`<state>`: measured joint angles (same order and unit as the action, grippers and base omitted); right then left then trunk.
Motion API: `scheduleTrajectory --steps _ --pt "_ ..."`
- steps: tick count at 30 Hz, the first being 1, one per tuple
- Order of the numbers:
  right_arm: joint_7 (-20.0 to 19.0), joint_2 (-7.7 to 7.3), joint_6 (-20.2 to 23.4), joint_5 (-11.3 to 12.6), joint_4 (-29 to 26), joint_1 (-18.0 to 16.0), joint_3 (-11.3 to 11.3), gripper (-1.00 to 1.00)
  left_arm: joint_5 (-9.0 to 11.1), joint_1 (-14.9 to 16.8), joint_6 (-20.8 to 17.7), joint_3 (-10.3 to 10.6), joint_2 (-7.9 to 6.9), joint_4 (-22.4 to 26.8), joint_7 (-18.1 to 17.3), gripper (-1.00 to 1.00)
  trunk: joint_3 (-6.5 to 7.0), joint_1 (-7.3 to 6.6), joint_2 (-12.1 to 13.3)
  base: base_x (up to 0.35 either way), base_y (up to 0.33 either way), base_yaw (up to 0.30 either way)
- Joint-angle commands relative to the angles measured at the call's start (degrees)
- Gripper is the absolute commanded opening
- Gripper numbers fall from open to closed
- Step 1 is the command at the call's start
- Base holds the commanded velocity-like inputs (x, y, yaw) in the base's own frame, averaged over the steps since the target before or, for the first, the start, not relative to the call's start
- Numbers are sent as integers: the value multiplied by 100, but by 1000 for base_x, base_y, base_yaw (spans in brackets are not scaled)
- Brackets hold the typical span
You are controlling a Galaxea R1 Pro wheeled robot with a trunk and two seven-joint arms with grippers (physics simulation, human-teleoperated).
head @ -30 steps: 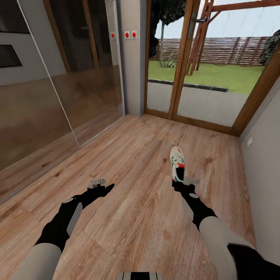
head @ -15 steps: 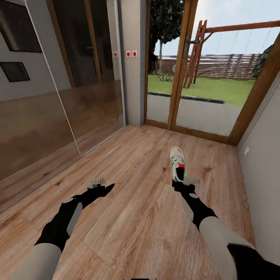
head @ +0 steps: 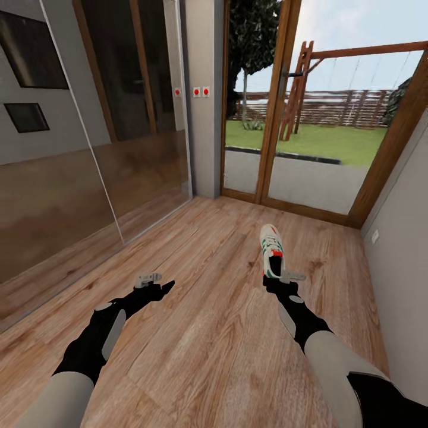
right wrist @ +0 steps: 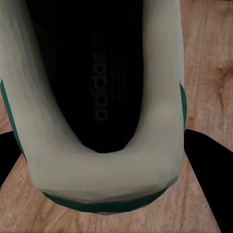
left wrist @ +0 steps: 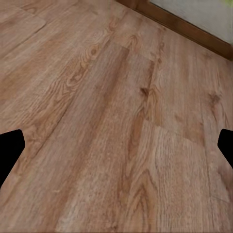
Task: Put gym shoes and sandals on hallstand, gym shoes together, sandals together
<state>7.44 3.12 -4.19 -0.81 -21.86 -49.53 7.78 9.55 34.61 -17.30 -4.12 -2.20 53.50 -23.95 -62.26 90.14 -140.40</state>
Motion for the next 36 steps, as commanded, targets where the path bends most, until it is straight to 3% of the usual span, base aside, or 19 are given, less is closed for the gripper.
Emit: scheduleTrajectory --steps 1,15,22,36 --pt "5 4 -21 -7 6 -4 21 -100 56 2 -54 -10 1 3 -17 100 5 -1 -2 0 0 0" --pt "3 4 -27 -8 8 -4 21 -100 55 2 -59 -8 1 231 -13 100 137 -1 -2 0 0 0" --pt "3 4 -29 -7 14 -4 21 -100 55 2 -62 -17 1 240 -13 100 77 153 -283 0 0 0" --pt "11 4 -29 -15 8 -4 15 -100 64 2 -63 -6 5 232 -13 100 174 153 -283 50 0 0"
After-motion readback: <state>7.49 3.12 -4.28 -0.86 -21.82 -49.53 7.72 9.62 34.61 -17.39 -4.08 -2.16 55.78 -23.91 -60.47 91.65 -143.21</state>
